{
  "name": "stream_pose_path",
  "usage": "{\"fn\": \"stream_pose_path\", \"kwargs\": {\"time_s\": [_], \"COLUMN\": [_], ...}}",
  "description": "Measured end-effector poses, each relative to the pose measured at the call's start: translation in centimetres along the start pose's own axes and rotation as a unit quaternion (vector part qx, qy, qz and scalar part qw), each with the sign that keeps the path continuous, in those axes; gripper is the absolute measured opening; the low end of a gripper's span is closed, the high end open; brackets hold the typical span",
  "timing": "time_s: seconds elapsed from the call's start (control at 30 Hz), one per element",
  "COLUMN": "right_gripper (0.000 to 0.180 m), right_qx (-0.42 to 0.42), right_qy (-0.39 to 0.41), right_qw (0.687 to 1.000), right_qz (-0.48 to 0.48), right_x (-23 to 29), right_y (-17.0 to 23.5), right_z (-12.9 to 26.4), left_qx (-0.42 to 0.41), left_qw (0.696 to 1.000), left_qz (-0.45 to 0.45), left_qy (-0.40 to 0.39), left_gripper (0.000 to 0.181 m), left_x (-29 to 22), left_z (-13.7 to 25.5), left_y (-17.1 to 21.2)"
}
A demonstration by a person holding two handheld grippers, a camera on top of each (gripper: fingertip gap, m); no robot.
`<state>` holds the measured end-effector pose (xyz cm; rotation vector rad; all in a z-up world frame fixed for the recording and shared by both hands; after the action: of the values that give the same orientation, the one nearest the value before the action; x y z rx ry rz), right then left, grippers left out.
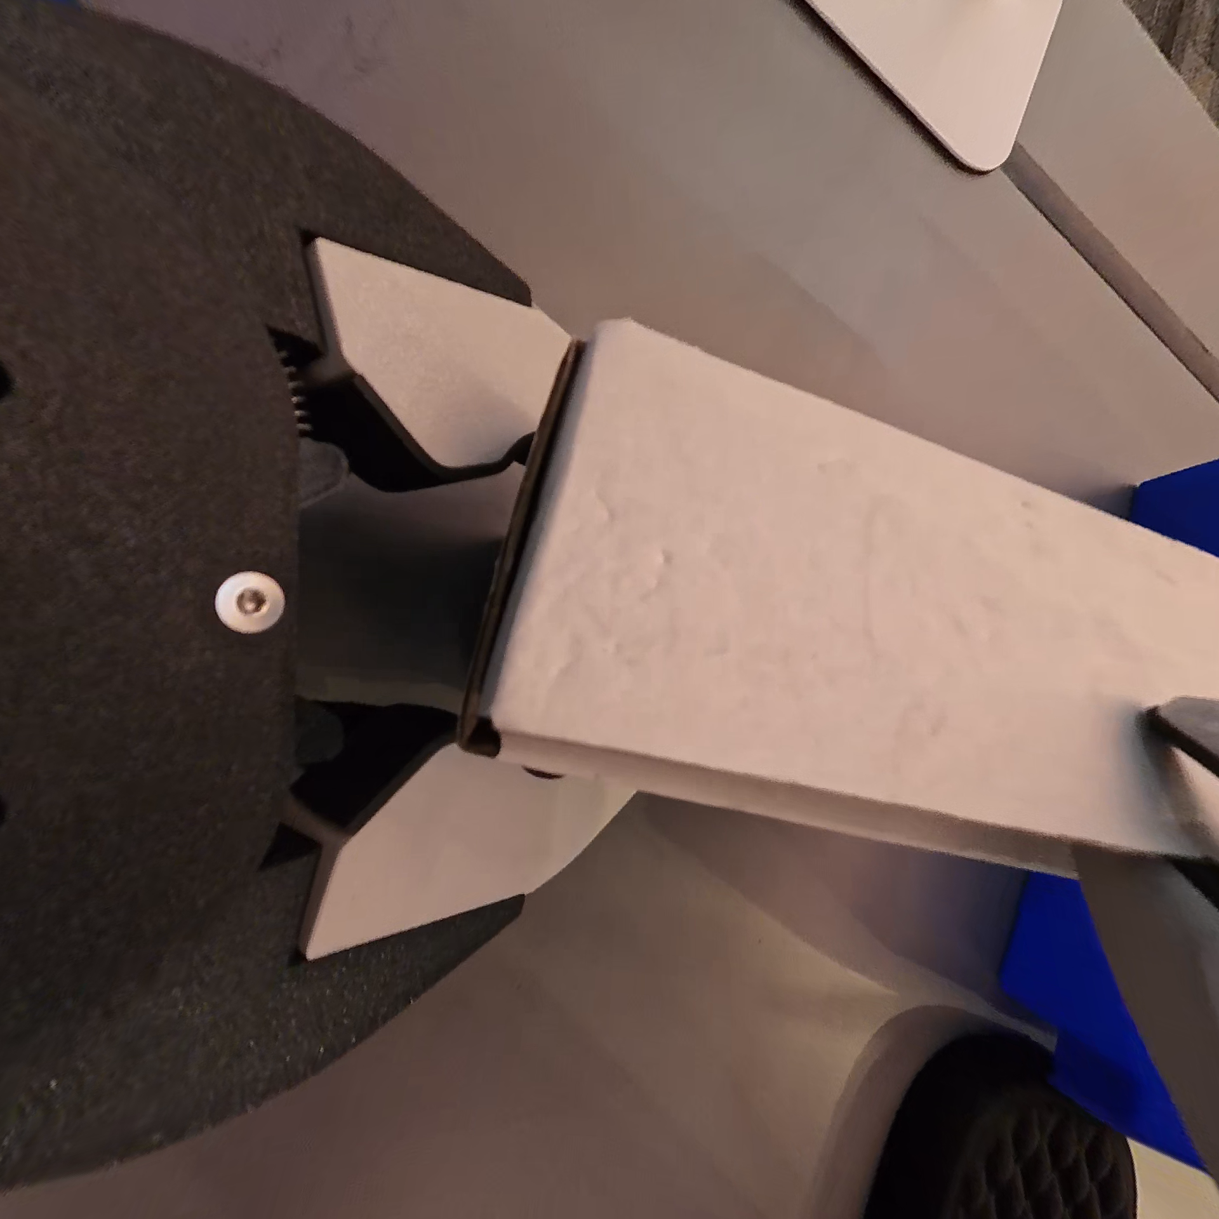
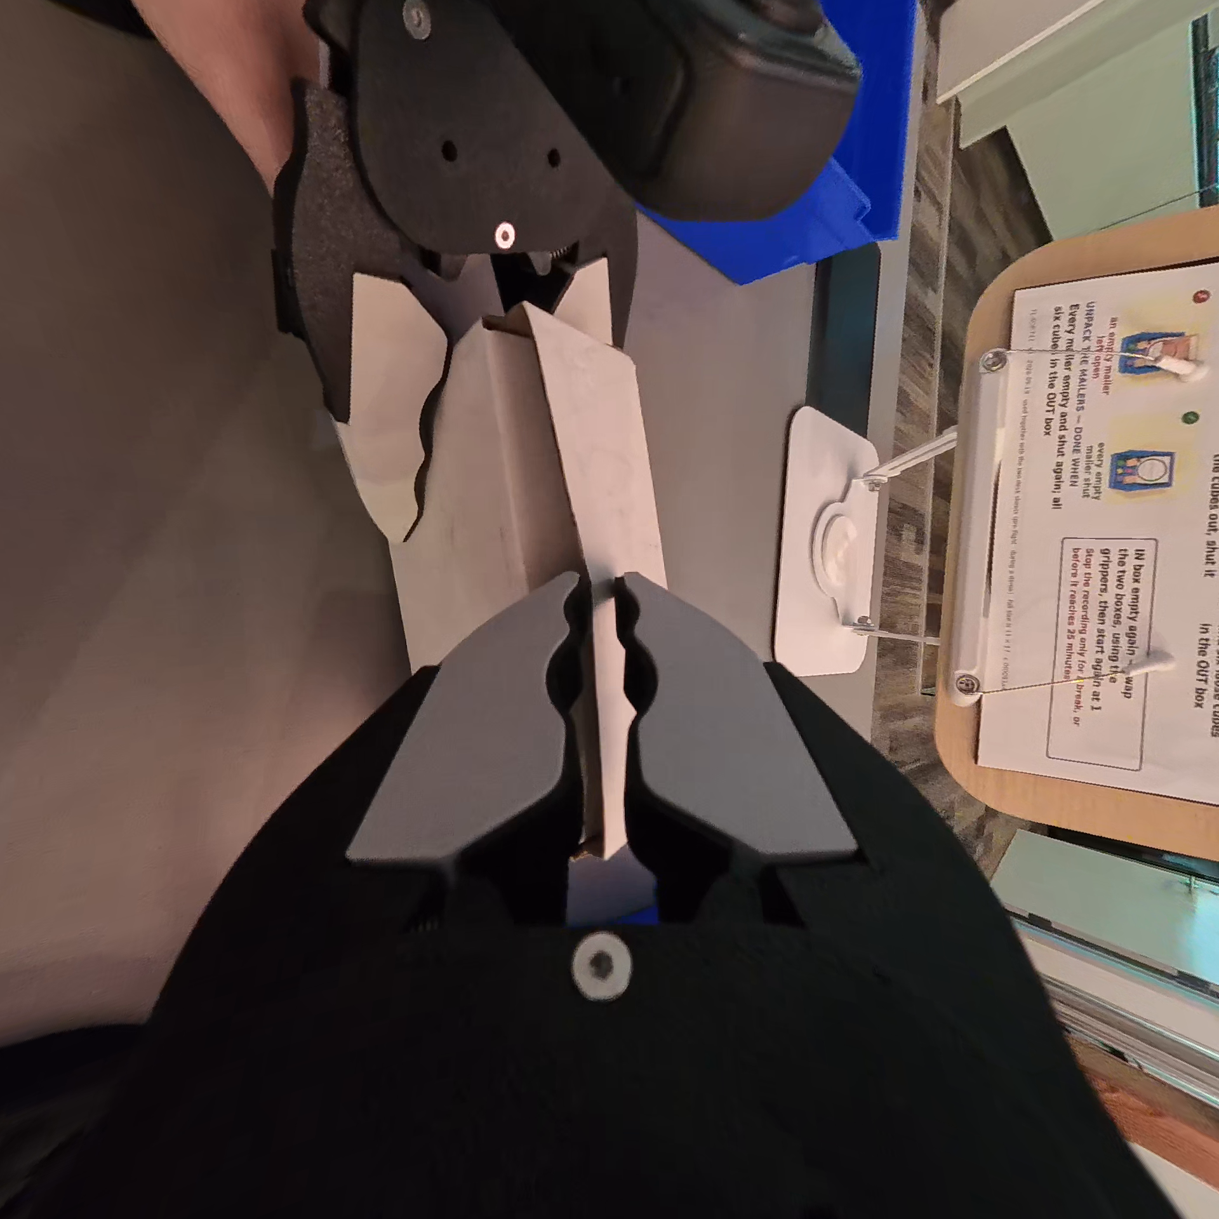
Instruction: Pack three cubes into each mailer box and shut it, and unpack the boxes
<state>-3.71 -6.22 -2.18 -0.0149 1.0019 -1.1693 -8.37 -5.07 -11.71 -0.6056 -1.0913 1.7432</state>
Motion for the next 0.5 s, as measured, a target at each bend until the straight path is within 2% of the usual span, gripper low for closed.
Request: {"fn": "stream_pose_path", "kwargs": {"time_s": [0.23,0.4,0.5], "right_gripper": [0.008,0.022,0.014], "right_qx": [-0.006,-0.005,-0.008], "right_qy": [0.008,-0.002,-0.005], "right_qw": [1.0,0.999,0.999], "right_qz": [-0.006,0.042,0.051], "right_x": [-0.3,0.2,0.6], "right_y": [-0.1,1.3,1.6], "right_z": [-0.2,0.6,0.6], "left_qx": [0.006,0.02,0.023], "left_qw": [1.0,1.0,1.0], "left_qz": [0.011,-0.014,-0.014], "left_qy": [0.0,-0.005,-0.004], "left_gripper": [0.082,0.082,0.082], "left_x": [0.2,-0.1,-0.2], "left_z": [0.1,-0.1,-0.2], "left_y": [0.0,0.1,0.1]}}
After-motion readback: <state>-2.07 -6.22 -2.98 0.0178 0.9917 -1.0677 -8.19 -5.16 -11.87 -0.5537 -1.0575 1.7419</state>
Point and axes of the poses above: each gripper's, where its closed fingertips meet, z back along the fingers, y out of its underside, x = y × z across the jaws, the point moved 2 cm from there along z, back along the fingers, and after that the axes turned 9 degrees about -x, right-handed, at the moved point
